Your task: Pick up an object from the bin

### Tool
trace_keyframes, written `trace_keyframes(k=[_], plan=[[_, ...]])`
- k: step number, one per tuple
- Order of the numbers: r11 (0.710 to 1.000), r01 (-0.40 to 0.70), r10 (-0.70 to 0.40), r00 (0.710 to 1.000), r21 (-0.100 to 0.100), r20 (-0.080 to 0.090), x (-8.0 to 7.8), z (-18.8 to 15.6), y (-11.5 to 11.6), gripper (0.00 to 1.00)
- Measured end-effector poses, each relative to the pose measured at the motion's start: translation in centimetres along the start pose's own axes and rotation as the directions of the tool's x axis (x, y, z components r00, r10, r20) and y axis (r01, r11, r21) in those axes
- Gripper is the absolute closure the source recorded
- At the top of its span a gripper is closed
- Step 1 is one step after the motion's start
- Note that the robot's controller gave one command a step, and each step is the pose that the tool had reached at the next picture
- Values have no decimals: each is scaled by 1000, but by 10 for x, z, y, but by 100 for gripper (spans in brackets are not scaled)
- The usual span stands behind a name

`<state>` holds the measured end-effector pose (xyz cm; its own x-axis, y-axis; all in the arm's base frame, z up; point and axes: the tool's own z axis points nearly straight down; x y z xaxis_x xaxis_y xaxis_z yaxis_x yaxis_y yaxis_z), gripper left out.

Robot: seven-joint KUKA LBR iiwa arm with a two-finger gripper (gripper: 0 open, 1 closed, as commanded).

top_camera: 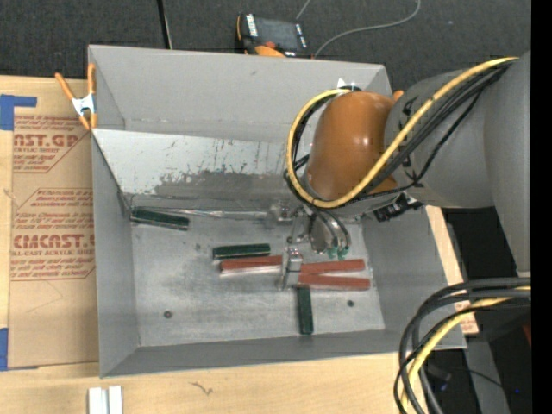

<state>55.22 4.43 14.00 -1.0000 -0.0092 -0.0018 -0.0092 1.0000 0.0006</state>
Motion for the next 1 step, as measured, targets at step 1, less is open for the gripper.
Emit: trace_keyframes(k=[1], plan=[[1000, 8, -8, 1000, 0, -6, -17, 75, 12, 0]])
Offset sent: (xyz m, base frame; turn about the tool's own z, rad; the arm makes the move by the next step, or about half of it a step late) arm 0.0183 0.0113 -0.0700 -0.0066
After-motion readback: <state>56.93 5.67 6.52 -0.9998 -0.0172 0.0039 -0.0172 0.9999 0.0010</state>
